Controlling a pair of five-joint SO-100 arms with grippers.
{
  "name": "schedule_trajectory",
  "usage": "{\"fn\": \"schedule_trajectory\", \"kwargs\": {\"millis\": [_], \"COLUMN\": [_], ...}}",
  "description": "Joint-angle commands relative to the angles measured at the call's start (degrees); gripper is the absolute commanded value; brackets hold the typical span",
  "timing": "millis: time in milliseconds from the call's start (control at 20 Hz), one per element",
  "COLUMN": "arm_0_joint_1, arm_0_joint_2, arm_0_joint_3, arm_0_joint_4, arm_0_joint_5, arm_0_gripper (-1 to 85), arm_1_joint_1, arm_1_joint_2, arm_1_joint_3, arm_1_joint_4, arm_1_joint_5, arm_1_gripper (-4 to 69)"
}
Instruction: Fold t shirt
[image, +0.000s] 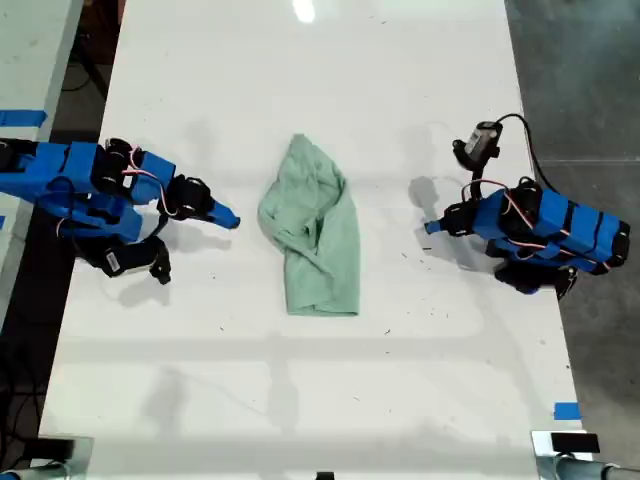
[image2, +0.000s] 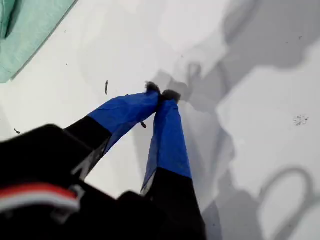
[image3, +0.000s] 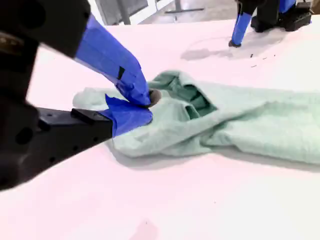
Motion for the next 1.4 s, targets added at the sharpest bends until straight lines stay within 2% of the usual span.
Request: {"fn": "schedule_trajectory", "kwargs": {"millis": [0,100,300,400,450,500,550,1000,1350], "arm_0_joint_1": [-0.09,-2.02,-5.62,-7.38,-8.79,-10.72,-12.39,-12.57,-13.36], "arm_0_joint_2": [7.82,12.83,20.21,28.39,37.0,48.43,46.67,48.08,48.08], "arm_0_joint_3": [14.77,20.83,24.7,26.72,28.48,30.32,28.56,29.27,29.27], "arm_0_joint_4": [-8.96,-11.25,-8.88,-3.43,2.2,10.63,13.8,13.71,13.71], "arm_0_joint_5": [2.2,6.77,11.51,10.72,10.02,9.14,8.88,8.53,8.53], "arm_0_gripper": [-0.2,-0.2,-0.2,-0.2,-0.2,-0.2,-0.2,-0.2,-0.2], "arm_1_joint_1": [-0.35,-0.53,-0.44,-0.62,-0.7,-0.7,-0.53,0.62,3.87], "arm_1_joint_2": [0.88,0.88,0.88,0.88,0.88,0.88,0.88,0.88,0.88], "arm_1_joint_3": [1.41,1.49,1.58,1.58,1.58,1.58,1.58,2.02,2.81], "arm_1_joint_4": [-1.93,-1.93,-1.93,-1.93,-1.93,-1.85,-1.76,-1.32,0.53], "arm_1_joint_5": [-0.35,-0.18,0.0,0.0,0.09,0.09,0.0,0.7,4.92], "arm_1_gripper": [1.7,1.7,1.7,1.8,1.8,1.8,1.8,1.9,0.9]}}
